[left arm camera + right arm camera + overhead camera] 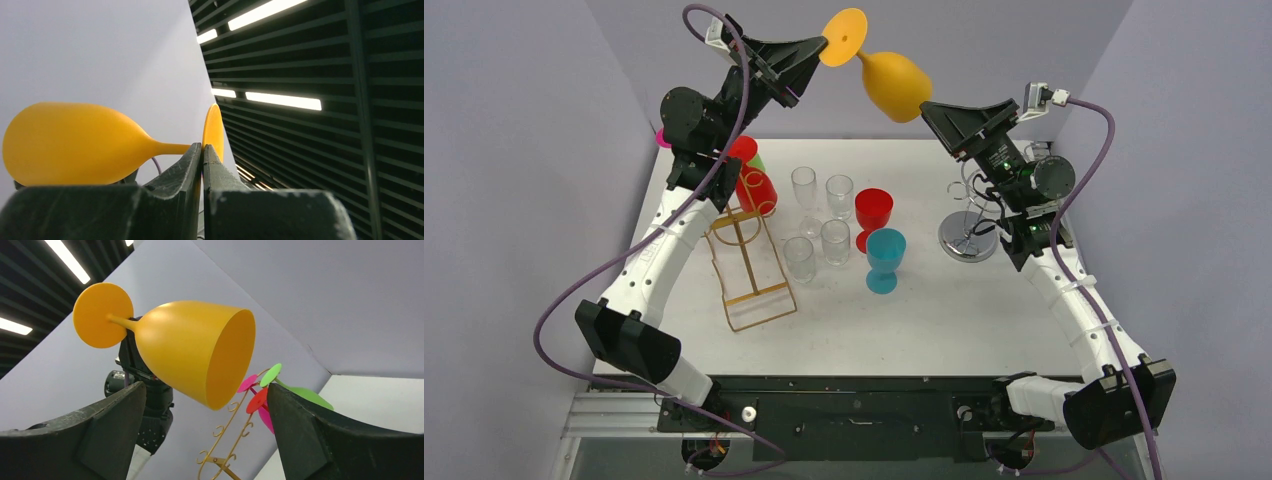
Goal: Take the wine glass off the wine glass rack
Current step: Place the wine glass at the center of the board.
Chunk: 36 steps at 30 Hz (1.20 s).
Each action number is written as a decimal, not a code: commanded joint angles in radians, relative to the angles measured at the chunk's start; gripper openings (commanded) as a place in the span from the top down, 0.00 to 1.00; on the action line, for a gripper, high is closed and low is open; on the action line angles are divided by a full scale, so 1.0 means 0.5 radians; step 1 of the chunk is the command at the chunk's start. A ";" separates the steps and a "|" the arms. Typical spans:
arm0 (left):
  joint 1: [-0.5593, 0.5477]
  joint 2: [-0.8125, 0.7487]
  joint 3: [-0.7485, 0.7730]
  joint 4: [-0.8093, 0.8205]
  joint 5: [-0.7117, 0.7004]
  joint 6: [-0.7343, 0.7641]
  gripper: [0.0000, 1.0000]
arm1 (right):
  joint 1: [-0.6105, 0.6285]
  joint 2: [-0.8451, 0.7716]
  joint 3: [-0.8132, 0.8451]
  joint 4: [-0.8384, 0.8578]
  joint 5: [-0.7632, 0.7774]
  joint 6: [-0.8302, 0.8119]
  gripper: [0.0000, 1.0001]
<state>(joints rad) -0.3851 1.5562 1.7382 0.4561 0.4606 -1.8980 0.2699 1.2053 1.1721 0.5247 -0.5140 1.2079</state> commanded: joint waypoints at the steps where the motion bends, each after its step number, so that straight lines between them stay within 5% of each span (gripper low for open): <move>1: -0.022 -0.054 -0.029 0.348 0.038 -0.199 1.00 | 0.020 0.046 -0.008 0.425 -0.045 0.144 0.15; 9: -0.066 -0.054 -0.075 0.464 0.081 -0.290 1.00 | 0.068 0.067 0.065 0.601 -0.129 0.196 0.25; 21: -0.107 -0.057 -0.186 0.599 0.144 -0.337 0.98 | 0.143 0.027 0.096 0.621 -0.160 0.228 0.79; 24: -0.106 -0.088 -0.238 0.602 0.158 -0.286 0.75 | 0.142 -0.033 0.102 0.536 -0.141 0.198 0.99; 27: -0.102 -0.126 -0.274 0.528 0.193 -0.188 0.38 | 0.139 -0.148 0.100 0.300 -0.102 0.067 1.00; 31: -0.085 -0.179 -0.348 0.435 0.209 -0.031 0.07 | 0.134 -0.311 0.155 -0.261 0.046 -0.226 1.00; 36: -0.060 -0.302 -0.442 0.004 0.175 0.418 0.03 | 0.120 -0.421 0.338 -0.928 0.265 -0.482 1.00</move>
<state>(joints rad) -0.4282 1.4841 1.5326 0.5957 0.5461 -1.8984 0.3393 1.0500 1.2476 0.3443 -0.4931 1.1236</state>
